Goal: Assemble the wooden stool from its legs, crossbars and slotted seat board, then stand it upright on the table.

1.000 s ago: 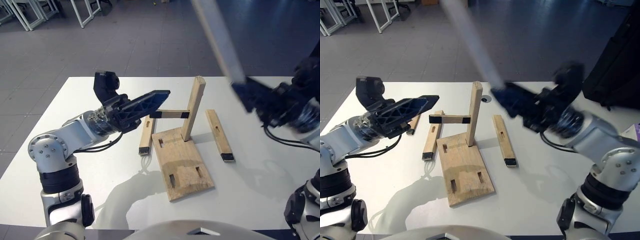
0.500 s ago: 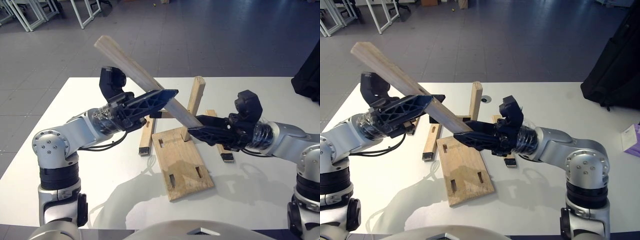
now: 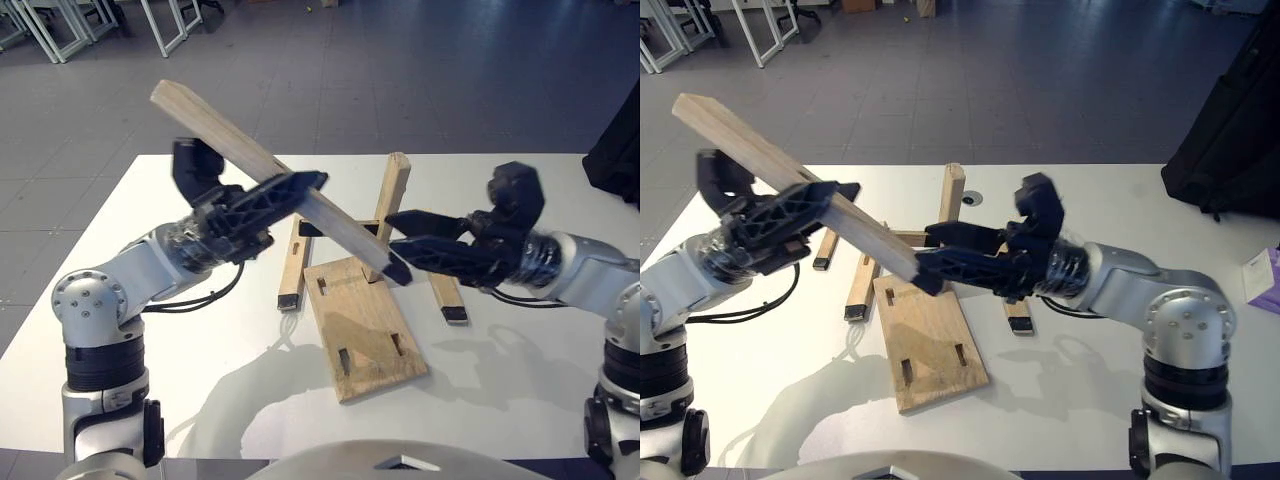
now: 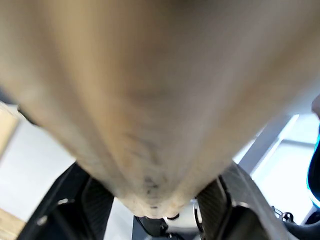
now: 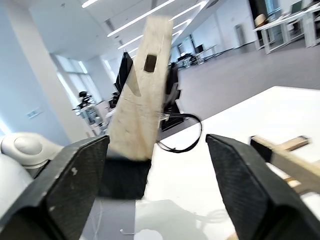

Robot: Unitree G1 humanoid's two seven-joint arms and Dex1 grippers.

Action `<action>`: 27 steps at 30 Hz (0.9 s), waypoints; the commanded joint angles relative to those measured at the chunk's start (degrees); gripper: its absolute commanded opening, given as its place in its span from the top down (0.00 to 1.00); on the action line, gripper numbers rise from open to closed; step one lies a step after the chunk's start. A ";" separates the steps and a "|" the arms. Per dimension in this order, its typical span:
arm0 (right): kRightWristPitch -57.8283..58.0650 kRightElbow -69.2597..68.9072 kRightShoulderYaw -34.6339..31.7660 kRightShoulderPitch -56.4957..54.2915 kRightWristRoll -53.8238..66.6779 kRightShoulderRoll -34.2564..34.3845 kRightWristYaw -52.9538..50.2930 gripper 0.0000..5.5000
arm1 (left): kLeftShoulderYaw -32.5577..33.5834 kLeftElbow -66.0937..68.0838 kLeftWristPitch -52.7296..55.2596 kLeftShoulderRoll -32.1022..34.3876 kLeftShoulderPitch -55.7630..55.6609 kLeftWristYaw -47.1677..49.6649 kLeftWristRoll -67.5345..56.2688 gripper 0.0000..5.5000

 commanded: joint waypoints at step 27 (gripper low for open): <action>-10.36 -14.38 21.58 22.11 -46.59 -11.62 9.41 0.06 | -11.72 16.56 -41.85 -1.87 9.35 -36.69 70.79 0.63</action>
